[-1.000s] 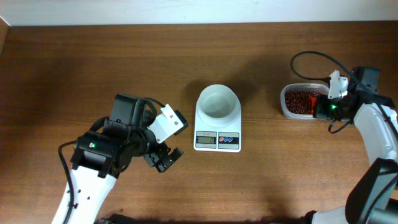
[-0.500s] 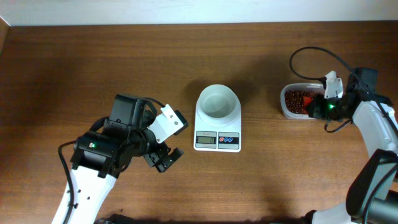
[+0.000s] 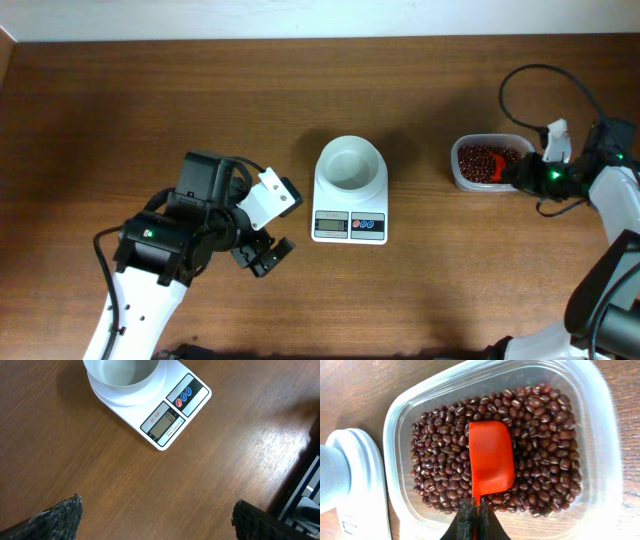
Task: Scoop and weigh 50g on scale
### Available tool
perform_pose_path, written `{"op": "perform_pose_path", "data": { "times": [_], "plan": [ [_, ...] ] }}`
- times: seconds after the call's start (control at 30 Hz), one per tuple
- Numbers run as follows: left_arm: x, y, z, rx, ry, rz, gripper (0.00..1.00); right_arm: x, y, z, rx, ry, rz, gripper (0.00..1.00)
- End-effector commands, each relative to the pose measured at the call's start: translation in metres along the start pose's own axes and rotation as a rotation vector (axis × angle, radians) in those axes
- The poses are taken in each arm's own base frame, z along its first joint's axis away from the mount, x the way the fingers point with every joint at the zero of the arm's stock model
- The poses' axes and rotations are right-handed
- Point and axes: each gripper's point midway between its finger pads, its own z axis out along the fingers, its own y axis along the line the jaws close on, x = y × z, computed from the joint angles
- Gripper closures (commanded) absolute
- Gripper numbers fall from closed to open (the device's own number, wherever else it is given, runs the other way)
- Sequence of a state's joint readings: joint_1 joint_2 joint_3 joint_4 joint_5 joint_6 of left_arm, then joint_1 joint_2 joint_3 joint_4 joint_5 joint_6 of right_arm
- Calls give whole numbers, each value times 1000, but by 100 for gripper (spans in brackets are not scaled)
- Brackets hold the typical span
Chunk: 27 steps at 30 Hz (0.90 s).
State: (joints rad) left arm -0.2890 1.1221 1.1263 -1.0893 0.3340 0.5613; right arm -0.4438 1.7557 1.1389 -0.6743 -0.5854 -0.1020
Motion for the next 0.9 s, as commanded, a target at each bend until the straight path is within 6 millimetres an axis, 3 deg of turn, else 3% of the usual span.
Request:
{"op": "perform_pose_path", "data": {
  "times": [0.0, 0.17, 0.5, 0.87],
  "plan": [
    [-1, -2, 0, 14, -9, 16, 1, 21, -13, 7, -17, 60, 94, 96],
    [-1, -2, 0, 14, -9, 16, 1, 19, -6, 7, -66, 50, 95, 96],
    [-1, -2, 0, 14, -9, 16, 1, 25, -17, 25, -69, 84, 138, 96],
    [-1, -2, 0, 14, -9, 16, 1, 27, -16, 22, -94, 87, 160, 96]
  ]
}}
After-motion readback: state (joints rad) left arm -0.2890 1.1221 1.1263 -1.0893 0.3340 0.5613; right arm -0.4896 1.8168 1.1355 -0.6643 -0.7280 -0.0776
